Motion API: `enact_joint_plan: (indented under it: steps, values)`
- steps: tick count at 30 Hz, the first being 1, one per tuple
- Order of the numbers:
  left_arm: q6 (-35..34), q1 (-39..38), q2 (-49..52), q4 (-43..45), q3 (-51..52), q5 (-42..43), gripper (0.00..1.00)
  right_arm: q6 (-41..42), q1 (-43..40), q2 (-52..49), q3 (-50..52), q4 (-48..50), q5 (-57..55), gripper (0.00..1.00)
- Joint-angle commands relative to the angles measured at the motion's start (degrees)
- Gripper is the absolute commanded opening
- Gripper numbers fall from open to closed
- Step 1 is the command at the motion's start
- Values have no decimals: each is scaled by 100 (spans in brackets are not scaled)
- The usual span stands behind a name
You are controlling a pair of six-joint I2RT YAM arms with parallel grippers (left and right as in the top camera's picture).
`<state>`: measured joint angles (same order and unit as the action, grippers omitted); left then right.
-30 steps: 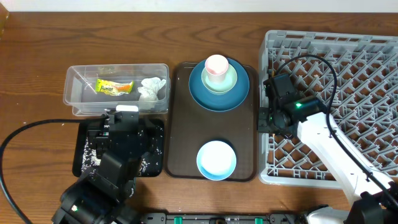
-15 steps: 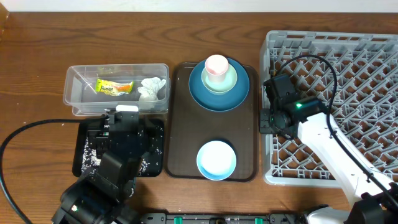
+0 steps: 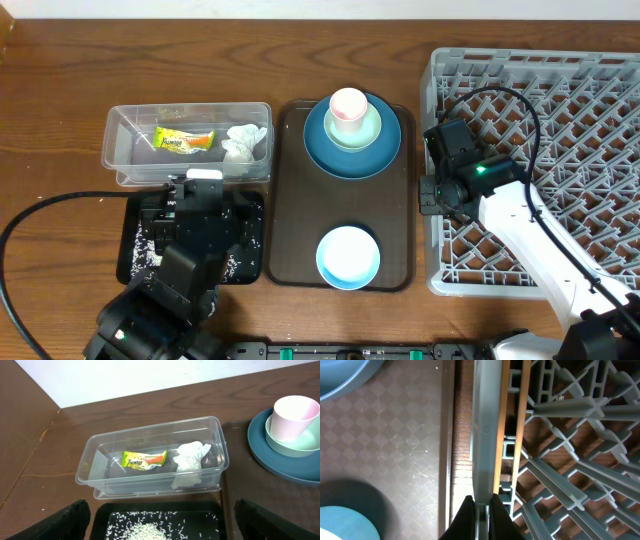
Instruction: Sort waste into correct bins and load items into the dishwasher rack
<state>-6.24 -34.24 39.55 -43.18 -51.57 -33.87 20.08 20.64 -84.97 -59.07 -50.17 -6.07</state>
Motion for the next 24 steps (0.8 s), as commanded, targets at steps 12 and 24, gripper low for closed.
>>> enact_joint_plan:
  steps: [12,24]
  values:
    - [-94,-9,4,-9,-164,-133,95,-691,-11,31,26,109,-354,18]
    - [-94,-9,4,-9,-164,-133,95,-684,13,223,-1165,-236,730,34]
